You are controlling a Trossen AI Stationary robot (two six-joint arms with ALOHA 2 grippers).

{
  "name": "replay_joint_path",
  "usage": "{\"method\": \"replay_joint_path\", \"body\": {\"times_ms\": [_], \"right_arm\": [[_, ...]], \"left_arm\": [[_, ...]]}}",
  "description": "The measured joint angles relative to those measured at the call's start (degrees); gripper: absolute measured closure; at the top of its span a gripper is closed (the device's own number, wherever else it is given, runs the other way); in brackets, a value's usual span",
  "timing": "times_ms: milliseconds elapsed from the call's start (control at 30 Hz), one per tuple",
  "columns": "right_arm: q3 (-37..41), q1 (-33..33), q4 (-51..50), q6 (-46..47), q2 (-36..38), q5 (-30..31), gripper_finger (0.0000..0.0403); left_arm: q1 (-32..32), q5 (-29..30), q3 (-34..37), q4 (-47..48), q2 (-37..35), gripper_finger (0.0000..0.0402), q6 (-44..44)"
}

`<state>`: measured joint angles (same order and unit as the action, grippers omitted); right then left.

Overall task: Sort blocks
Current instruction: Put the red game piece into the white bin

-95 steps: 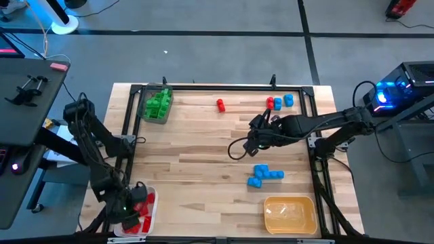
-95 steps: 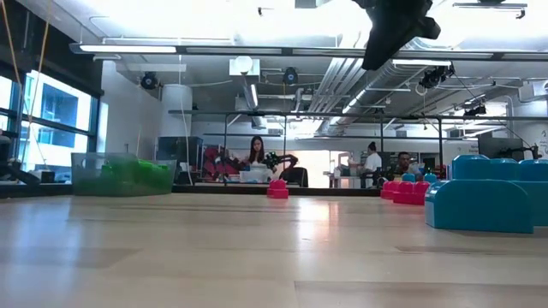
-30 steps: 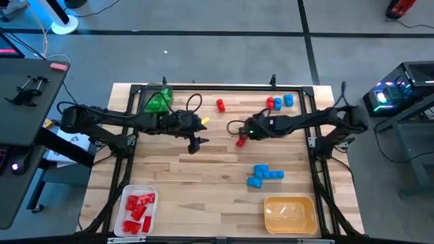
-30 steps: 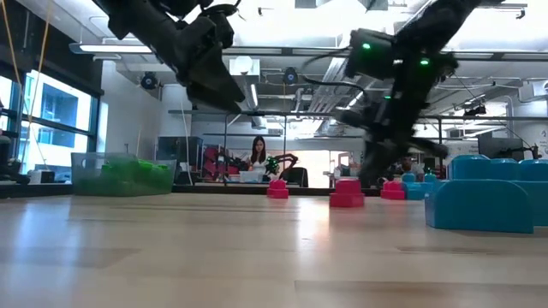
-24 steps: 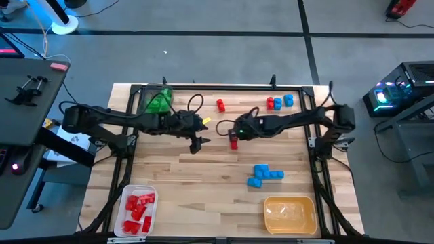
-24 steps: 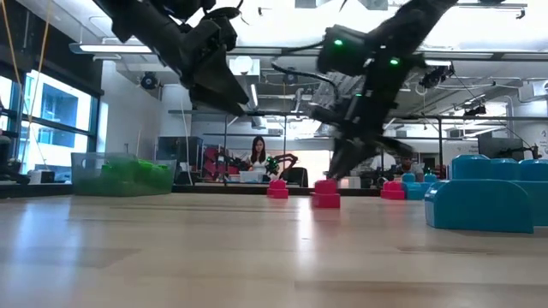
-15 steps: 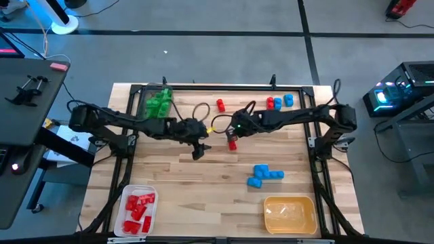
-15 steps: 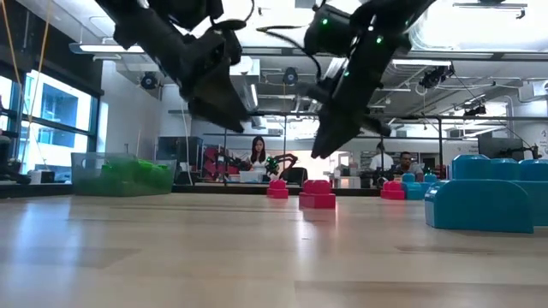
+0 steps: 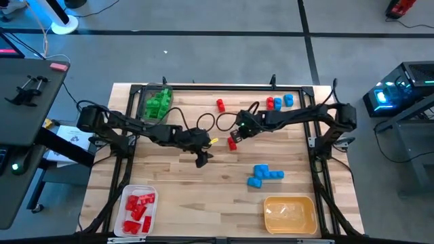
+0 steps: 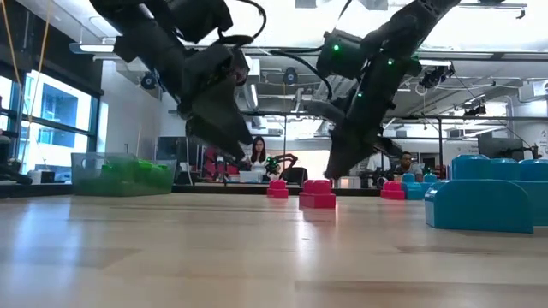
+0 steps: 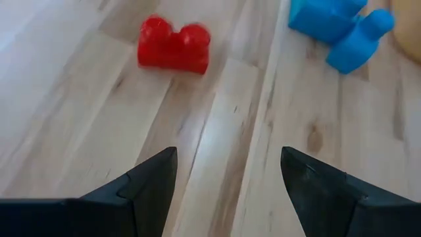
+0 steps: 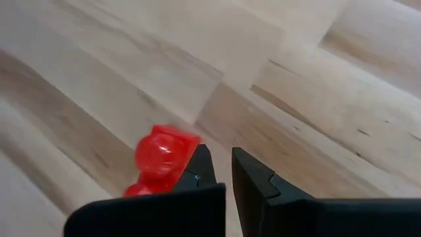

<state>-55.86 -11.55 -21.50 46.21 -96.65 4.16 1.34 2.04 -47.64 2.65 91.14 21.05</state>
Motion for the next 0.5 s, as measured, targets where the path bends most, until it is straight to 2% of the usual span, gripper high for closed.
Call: {"method": "replay_joint_path", "body": {"times_ms": [200,500], "right_arm": [[0.07,0.62,3.52,-0.07,-2.76,-2.42,0.0403],[0.11,0.95,8.68,-0.17,-3.91,-4.06,0.0403]], "left_arm": [[-0.04,0.04,-0.04,0.59,-0.65,0.0145,1.12],[-1.04,0.14,-0.04,6.93,-4.11,0.0145,-6.73]]}}
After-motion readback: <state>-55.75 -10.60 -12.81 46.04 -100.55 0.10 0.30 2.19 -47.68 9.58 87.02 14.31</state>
